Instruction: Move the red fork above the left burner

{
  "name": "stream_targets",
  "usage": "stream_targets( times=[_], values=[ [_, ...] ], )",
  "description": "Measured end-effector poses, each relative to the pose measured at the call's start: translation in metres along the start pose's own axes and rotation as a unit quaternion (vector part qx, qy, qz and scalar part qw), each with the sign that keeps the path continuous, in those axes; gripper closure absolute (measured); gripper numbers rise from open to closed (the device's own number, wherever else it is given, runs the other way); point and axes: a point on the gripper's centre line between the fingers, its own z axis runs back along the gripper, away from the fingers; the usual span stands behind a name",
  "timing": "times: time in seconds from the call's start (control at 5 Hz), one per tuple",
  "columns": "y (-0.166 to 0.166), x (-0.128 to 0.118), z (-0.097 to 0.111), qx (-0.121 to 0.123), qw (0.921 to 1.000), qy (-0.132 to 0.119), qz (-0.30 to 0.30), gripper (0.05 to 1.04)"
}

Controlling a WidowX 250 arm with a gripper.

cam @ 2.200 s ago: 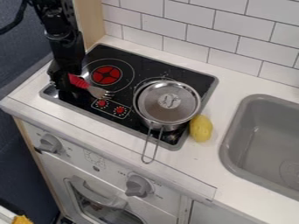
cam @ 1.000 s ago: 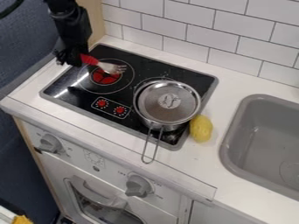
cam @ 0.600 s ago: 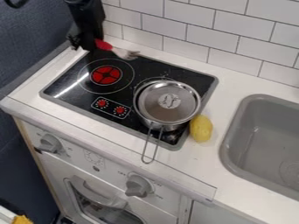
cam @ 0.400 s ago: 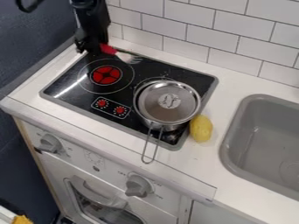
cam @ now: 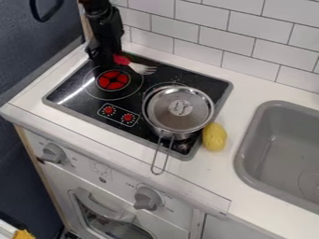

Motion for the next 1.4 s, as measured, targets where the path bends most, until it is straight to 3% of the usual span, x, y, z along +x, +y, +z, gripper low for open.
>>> stream_targets(
  times=[0.2,0.4,0.6,0.8,1.0,1.4],
  values=[
    [0.0,-0.001,-0.006,-0.006,0.9999,-0.001,0.012,0.652],
    [0.001,0.0,-0.008,-0.006,0.9996,-0.004,0.028,0.344],
    [0.0,-0.002,-0.007,-0.009,0.9997,0.0,0.023,0.096],
    [0.001,-0.003,-0.006,-0.01,0.9997,0.003,0.022,0.079],
    [0.001,0.002,-0.004,-0.002,0.9996,-0.011,0.026,0.083],
    [0.012,-0.005,0.039,0.05,0.9982,-0.004,0.032,0.083]
  ],
)
